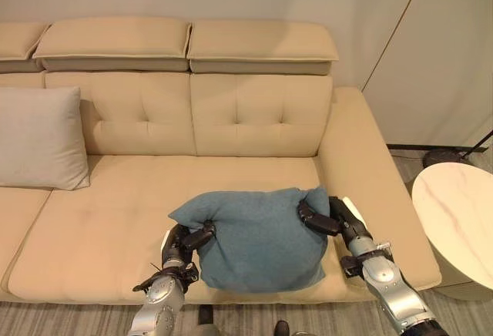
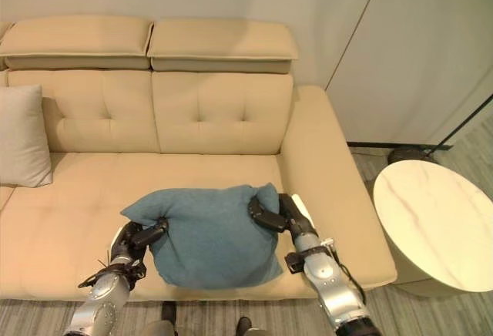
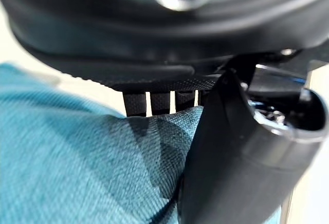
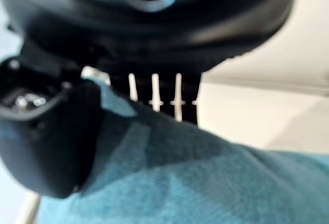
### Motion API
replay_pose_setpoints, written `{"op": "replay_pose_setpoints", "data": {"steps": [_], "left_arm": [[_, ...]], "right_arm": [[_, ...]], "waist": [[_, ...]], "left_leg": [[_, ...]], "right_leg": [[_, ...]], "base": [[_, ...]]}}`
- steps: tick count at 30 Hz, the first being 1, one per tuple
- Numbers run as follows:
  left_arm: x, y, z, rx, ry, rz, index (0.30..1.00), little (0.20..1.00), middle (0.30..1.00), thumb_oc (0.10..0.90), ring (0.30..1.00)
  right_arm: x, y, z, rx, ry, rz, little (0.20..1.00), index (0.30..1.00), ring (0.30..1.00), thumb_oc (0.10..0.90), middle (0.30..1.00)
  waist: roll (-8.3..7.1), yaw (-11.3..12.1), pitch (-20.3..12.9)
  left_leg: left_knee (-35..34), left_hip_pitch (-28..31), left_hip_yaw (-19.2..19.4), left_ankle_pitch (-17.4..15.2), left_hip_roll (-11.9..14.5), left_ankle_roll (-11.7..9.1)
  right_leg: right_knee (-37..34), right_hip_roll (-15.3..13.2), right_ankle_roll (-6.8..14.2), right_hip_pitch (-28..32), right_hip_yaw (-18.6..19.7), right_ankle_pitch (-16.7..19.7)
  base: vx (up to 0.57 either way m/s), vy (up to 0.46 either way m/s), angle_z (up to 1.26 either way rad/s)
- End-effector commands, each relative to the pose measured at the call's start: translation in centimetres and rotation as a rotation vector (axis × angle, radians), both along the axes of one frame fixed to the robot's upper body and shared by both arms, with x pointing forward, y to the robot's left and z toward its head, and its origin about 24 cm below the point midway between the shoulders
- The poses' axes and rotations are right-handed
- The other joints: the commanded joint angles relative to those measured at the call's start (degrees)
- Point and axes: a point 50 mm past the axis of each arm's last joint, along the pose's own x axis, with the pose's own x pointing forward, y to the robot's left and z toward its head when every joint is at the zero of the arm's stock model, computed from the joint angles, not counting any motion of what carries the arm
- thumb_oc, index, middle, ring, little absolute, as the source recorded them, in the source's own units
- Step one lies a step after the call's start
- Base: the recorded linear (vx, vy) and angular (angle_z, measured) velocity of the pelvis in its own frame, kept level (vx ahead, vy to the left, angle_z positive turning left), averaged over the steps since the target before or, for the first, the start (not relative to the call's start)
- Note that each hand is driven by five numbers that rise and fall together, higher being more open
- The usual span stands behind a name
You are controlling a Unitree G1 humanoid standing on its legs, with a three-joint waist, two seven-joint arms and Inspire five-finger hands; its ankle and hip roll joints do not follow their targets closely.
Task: Pick up all the scattered cushions and arrange them neatly on the sofa.
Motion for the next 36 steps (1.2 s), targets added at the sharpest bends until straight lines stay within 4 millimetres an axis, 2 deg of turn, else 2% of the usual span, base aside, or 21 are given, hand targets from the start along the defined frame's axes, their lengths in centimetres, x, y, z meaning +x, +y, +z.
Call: {"op": "replay_pose_setpoints", "data": {"steps": [1,4,8,9,13,17,18,20,22,26,27,30,33,36], "left_arm": [[6.4,-0.4,11.2,0.057,-0.556,-0.061,0.3,0.3,0.3,0.4,0.3],[8.1,-1.2,13.1,-0.001,-0.61,-0.06,0.3,0.3,0.3,0.4,0.3],[10.8,-2.5,18.5,0.038,-0.776,-0.075,0.3,0.3,0.3,0.4,0.3],[11.3,-2.9,19.4,0.022,-0.801,-0.072,0.3,0.3,0.3,0.4,0.3],[13.5,-4.4,24.5,0.003,-0.924,-0.064,0.3,0.3,0.3,0.4,0.3],[14.7,-5.2,27.8,0.016,-0.984,-0.063,0.3,0.3,0.3,0.4,0.3],[15.3,-5.1,29.6,0.044,-1.01,-0.05,0.3,0.3,0.3,0.4,0.3],[15.5,-5.4,30.6,0.034,-1.028,-0.045,0.3,0.3,0.3,0.4,0.3],[16.0,-5.6,32.6,0.063,-1.055,-0.035,0.3,0.3,0.3,0.4,0.3],[16.8,-5.3,34.2,0.075,-1.051,-0.011,0.3,0.3,0.3,0.4,0.3],[16.9,-5.1,35.4,0.059,-1.064,0.008,0.3,0.3,0.3,0.4,0.3],[17.1,-4.5,36.4,0.07,-1.067,0.034,0.3,0.3,0.3,0.4,0.3],[17.2,-4.1,38.7,0.087,-1.086,0.09,0.3,0.3,0.3,0.4,0.3],[17.2,-3.7,40.4,0.107,-1.099,0.131,0.3,0.3,0.3,0.4,0.3]], "right_arm": [[3.1,3.4,8.4,0.009,-0.412,0.174,0.3,0.3,0.3,0.4,0.3],[4.0,3.9,10.3,-0.025,-0.48,0.172,0.3,0.3,0.3,0.4,0.3],[6.1,5.0,13.8,-0.019,-0.604,0.152,0.3,0.3,0.3,0.4,0.3],[6.5,5.4,14.4,-0.017,-0.623,0.151,0.3,0.3,0.3,0.4,0.3],[8.5,6.3,18.3,-0.052,-0.738,0.116,0.3,0.3,0.3,0.4,0.3],[9.9,6.3,21.0,0.016,-0.778,0.065,0.3,0.3,0.3,0.4,0.3],[10.7,6.2,23.0,0.024,-0.805,0.04,0.3,0.3,0.3,0.4,0.3],[11.1,6.2,24.1,0.043,-0.823,0.022,0.3,0.3,0.3,0.4,0.3],[11.7,5.9,26.4,0.096,-0.86,-0.029,0.3,0.3,0.3,0.4,0.3],[12.8,5.2,27.9,0.115,-0.843,-0.08,0.3,0.3,0.3,0.4,0.3],[13.3,5.1,29.2,0.124,-0.832,-0.104,0.3,0.3,0.3,0.4,0.3],[13.5,5.1,30.5,0.131,-0.838,-0.119,0.3,0.3,0.3,0.4,0.3],[13.5,5.8,33.3,0.123,-0.888,-0.149,0.3,0.3,0.3,0.4,0.3],[13.1,6.1,35.7,0.104,-0.942,-0.179,0.3,0.3,0.3,0.4,0.3]], "waist": [[-0.24,1.77,-6.79],[-0.51,1.42,-7.11],[-0.39,1.02,-6.61],[-0.33,0.98,-6.31],[0.23,0.48,-3.89],[0.79,0.24,-1.51],[0.93,0.31,0.02],[1.04,0.27,1.27],[1.22,0.18,3.38],[1.32,0.09,4.73],[1.65,0.15,5.49],[2.22,0.3,6.23],[2.78,0.27,7.19],[2.7,0.25,7.36]], "left_leg": [[-0.45,-3.49,-1.27,-0.39,2.05,-0.76],[-0.05,-4.25,-0.81,-1.15,1.15,-0.18],[-0.46,-7.11,-0.86,-1.02,-0.19,0.32],[-0.59,-7.81,-0.81,-0.93,-0.29,0.36],[-0.92,-12.28,-0.78,0.0,-1.26,0.6],[-0.54,-15.77,-0.63,0.84,-1.84,0.56],[0.31,-17.73,-0.63,1.15,-2.05,0.38],[1.3,-19.16,-0.7,1.12,-2.13,0.27],[3.03,-21.88,-0.78,1.2,-2.0,-0.07],[4.43,-24.31,-0.79,0.93,-1.83,-0.46],[4.24,-25.35,-0.24,1.19,-1.82,-0.74],[3.87,-26.67,-0.02,1.79,-1.79,-0.89],[2.04,-28.45,0.36,3.18,-1.97,-1.29],[1.38,-29.61,0.51,3.58,-2.13,-1.42]], "right_leg": [[1.06,-4.45,5.44,2.24,1.52,-2.3],[0.02,-5.28,6.03,1.49,1.71,-1.41],[-0.8,-6.04,6.73,-1.46,1.98,-0.11],[-0.87,-6.21,6.86,-2.26,2.03,0.11],[-0.52,-6.73,7.22,-7.79,2.78,1.68],[0.08,-7.13,7.28,-11.56,3.1,2.62],[0.6,-7.31,7.15,-13.39,3.35,3.12],[1.11,-7.39,7.06,-14.65,3.38,3.31],[1.48,-7.72,7.13,-17.07,3.73,3.97],[2.02,-7.77,7.27,-19.3,4.18,4.06],[1.53,-8.03,7.44,-20.25,4.4,4.77],[0.86,-7.95,7.64,-21.65,4.49,5.52],[-0.77,-8.07,8.25,-23.79,4.4,7.2],[-2.2,-7.99,8.57,-24.63,4.32,8.31]], "base": [[0.17,0.159,-0.05],[0.07,0.085,0.03],[-0.03,0.065,0.02],[-0.13,0.06,0.01],[-0.14,0.06,-0.04],[-0.11,0.047,-0.05],[-0.14,0.053,-0.06],[-0.07,0.028,-0.03],[-0.04,0.022,0.01],[0.0,0.0,0.0],[-0.03,0.041,-0.02],[-0.02,0.028,-0.06],[-0.01,0.033,0.03],[0.0,0.012,0.11]]}}
